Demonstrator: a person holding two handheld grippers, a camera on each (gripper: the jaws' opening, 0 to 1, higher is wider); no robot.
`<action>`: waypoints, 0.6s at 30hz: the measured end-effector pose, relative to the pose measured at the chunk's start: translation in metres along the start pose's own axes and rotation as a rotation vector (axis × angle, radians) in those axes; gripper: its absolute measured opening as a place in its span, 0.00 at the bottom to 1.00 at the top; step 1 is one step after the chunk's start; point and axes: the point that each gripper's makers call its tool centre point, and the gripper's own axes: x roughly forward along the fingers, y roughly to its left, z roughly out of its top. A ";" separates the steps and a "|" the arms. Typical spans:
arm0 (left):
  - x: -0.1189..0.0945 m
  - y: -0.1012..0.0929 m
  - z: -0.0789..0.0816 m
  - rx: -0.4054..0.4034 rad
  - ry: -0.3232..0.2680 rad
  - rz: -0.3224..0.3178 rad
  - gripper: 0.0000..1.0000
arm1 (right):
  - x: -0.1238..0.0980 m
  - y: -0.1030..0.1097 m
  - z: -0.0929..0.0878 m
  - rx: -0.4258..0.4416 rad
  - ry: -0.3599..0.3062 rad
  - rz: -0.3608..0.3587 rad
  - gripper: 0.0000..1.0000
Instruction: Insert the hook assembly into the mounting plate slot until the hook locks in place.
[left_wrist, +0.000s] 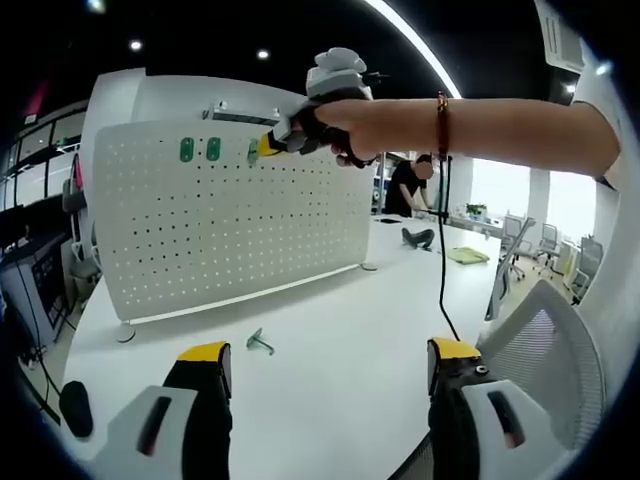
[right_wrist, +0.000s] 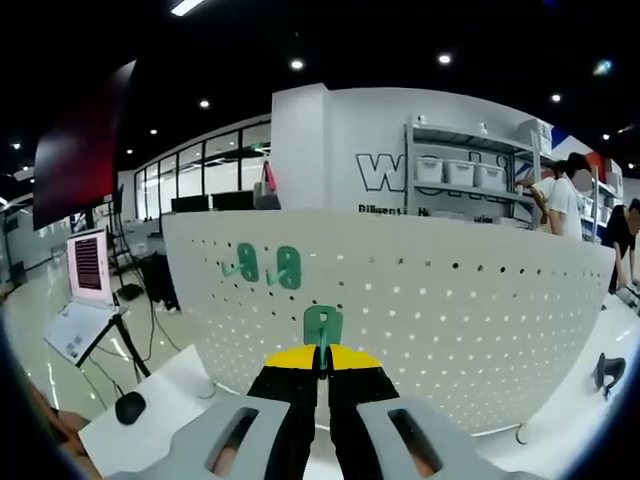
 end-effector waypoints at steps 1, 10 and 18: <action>0.000 0.000 0.000 -0.013 -0.005 0.001 0.82 | 0.001 0.000 0.003 -0.012 -0.003 -0.006 0.01; -0.002 0.002 0.003 -0.010 -0.010 0.008 0.83 | 0.006 -0.009 0.008 -0.005 -0.001 -0.043 0.01; -0.001 0.001 0.003 -0.015 -0.013 0.000 0.83 | 0.014 -0.014 0.008 0.002 0.011 -0.064 0.01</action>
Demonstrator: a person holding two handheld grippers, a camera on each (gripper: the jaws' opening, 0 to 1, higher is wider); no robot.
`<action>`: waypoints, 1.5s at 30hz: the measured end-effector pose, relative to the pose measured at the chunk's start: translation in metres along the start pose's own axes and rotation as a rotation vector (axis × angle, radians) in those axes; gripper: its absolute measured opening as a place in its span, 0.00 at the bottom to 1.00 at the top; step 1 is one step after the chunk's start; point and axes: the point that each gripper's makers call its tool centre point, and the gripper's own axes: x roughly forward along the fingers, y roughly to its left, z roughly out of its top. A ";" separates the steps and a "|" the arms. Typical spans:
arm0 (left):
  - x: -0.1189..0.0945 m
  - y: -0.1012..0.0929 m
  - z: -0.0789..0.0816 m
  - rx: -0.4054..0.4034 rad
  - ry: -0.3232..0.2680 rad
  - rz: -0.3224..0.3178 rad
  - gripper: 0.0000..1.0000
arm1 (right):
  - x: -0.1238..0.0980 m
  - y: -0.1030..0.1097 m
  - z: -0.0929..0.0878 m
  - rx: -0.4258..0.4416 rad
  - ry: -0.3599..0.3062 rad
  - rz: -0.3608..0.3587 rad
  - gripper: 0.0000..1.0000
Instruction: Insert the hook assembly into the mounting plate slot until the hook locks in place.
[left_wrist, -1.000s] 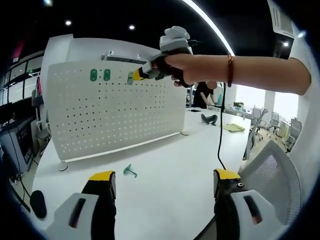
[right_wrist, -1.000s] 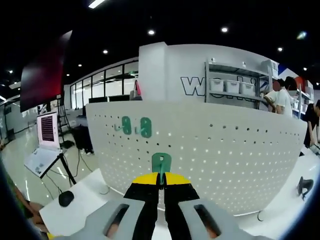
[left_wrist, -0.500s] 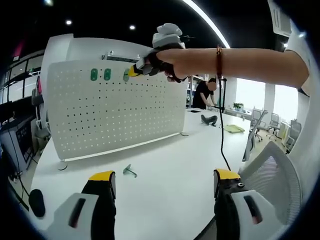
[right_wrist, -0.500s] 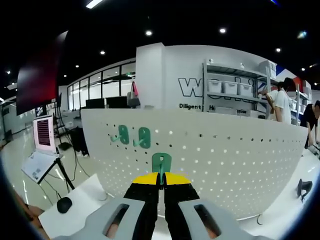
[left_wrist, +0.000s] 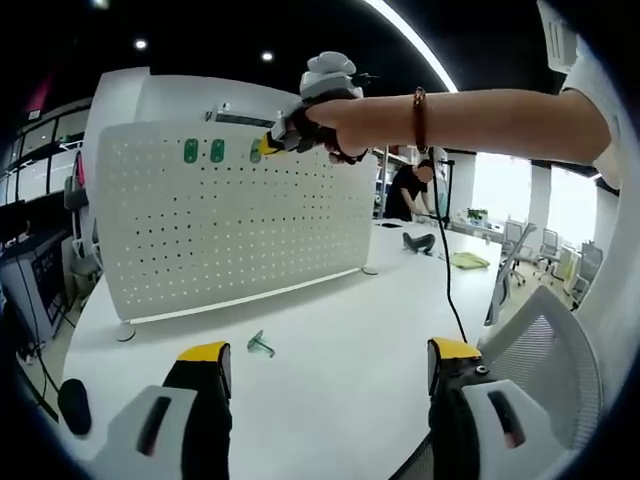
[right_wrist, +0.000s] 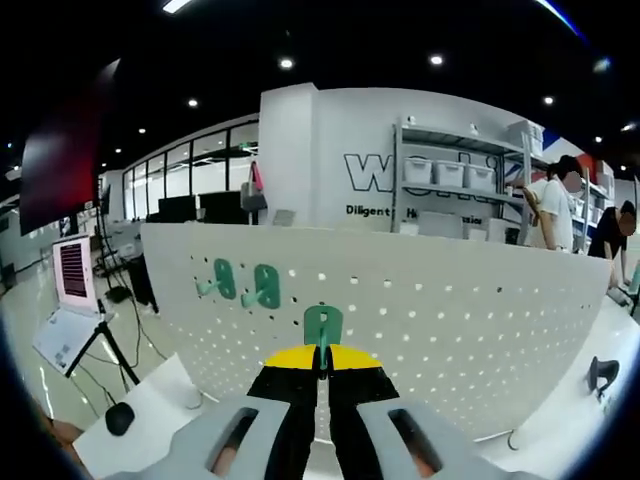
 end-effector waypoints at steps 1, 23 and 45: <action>0.000 0.000 0.000 -0.003 0.000 -0.002 0.83 | 0.001 -0.001 0.000 0.002 0.003 -0.005 0.01; -0.002 0.003 0.000 -0.016 -0.006 0.000 0.82 | 0.021 -0.004 0.016 0.046 -0.010 -0.023 0.01; -0.001 0.005 -0.006 -0.025 0.013 -0.006 0.81 | 0.030 0.000 0.018 0.022 -0.006 -0.011 0.01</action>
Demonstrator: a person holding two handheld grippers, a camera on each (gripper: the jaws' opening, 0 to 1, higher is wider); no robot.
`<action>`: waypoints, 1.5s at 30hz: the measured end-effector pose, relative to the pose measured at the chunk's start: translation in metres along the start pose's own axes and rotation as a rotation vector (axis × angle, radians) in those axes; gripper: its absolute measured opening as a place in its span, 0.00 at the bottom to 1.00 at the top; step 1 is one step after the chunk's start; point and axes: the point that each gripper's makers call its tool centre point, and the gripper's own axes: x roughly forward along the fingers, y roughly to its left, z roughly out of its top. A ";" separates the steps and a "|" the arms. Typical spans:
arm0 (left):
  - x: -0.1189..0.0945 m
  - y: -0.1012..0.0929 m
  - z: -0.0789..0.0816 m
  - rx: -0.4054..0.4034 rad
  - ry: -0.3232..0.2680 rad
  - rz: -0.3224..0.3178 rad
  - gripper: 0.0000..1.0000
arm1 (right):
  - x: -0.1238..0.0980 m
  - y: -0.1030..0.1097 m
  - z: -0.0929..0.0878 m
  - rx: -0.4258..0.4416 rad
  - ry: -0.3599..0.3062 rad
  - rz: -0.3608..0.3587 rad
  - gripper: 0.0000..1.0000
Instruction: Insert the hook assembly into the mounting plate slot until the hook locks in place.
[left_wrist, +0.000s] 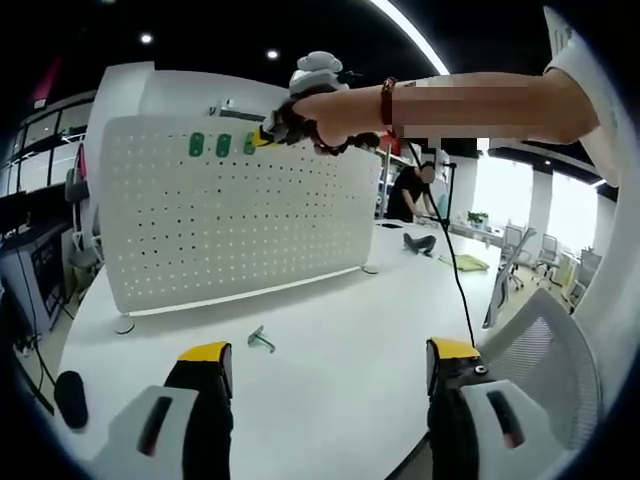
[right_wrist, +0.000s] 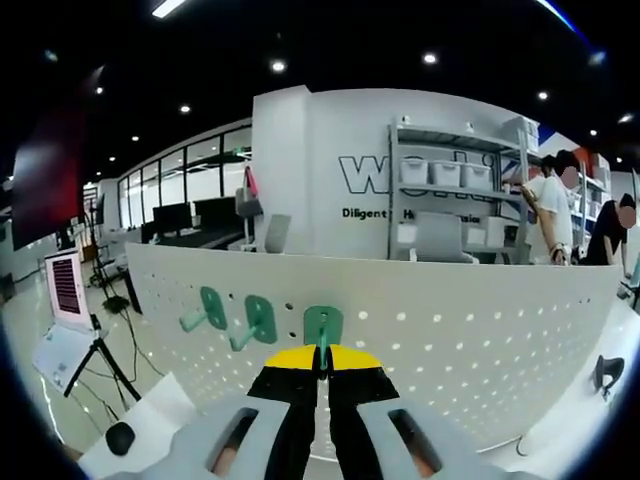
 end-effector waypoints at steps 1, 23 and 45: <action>0.000 -0.001 0.000 0.003 0.000 0.000 0.81 | 0.000 0.000 0.000 -0.001 0.002 0.000 0.01; -0.015 -0.005 0.005 -0.001 -0.028 0.006 0.80 | -0.016 0.001 -0.005 -0.059 0.034 0.023 0.01; -0.015 -0.012 0.008 0.010 -0.033 -0.005 0.80 | -0.012 0.006 0.016 -0.076 0.018 0.028 0.01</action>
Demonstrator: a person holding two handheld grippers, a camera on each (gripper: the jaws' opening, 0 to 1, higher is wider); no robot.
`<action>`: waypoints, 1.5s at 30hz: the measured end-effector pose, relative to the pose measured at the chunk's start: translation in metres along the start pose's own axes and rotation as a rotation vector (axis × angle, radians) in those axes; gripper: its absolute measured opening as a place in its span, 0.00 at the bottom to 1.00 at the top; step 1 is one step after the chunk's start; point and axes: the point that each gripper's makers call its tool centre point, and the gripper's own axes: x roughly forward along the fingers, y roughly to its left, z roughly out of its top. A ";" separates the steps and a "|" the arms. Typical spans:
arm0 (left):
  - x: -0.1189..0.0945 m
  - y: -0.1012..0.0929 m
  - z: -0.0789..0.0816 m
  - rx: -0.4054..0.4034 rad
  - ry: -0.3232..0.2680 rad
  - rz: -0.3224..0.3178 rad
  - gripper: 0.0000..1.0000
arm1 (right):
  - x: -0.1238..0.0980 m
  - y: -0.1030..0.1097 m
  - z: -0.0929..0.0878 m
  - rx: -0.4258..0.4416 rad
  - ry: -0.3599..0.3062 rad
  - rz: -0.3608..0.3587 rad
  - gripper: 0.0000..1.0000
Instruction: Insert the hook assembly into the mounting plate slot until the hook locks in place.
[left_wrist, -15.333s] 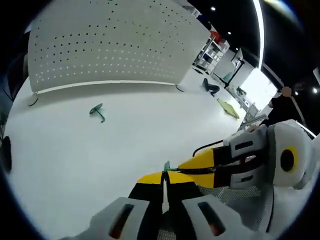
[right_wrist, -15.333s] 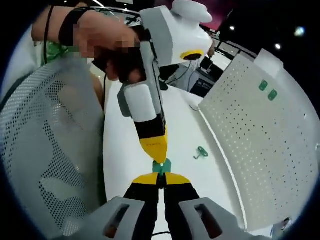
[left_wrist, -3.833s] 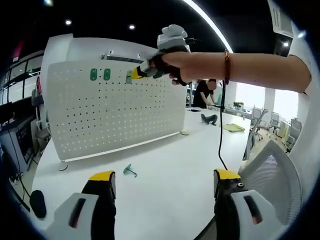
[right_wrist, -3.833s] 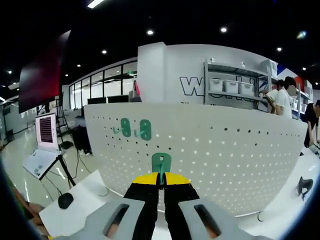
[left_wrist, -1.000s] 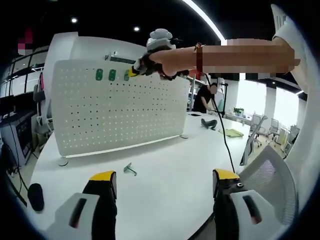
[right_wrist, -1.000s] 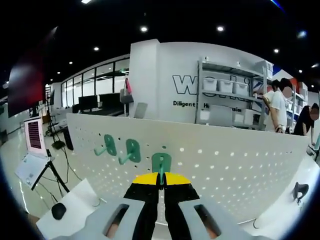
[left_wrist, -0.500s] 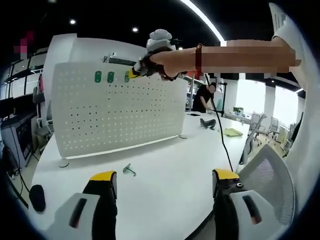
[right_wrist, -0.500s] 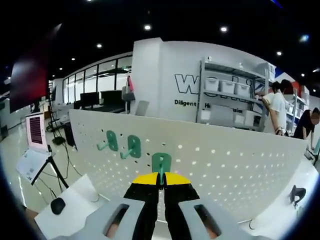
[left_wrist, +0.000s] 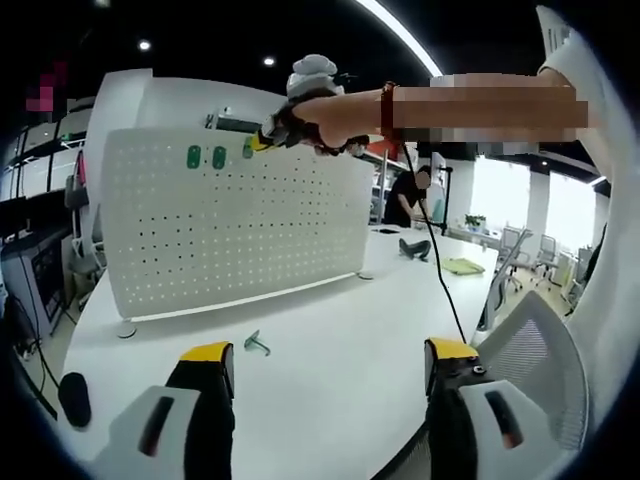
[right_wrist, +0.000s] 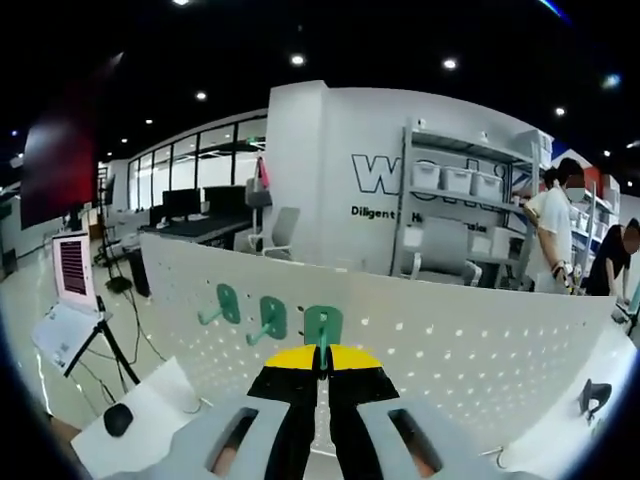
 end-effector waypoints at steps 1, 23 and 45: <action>0.000 0.000 0.001 0.002 -0.002 -0.001 0.80 | 0.001 -0.001 -0.001 -0.003 0.006 -0.002 0.01; 0.002 0.008 0.006 0.001 -0.011 -0.009 0.78 | 0.016 -0.006 -0.015 0.043 0.040 -0.070 0.01; 0.000 0.013 0.011 0.001 -0.029 -0.007 0.78 | 0.020 -0.006 -0.016 0.073 0.042 -0.104 0.01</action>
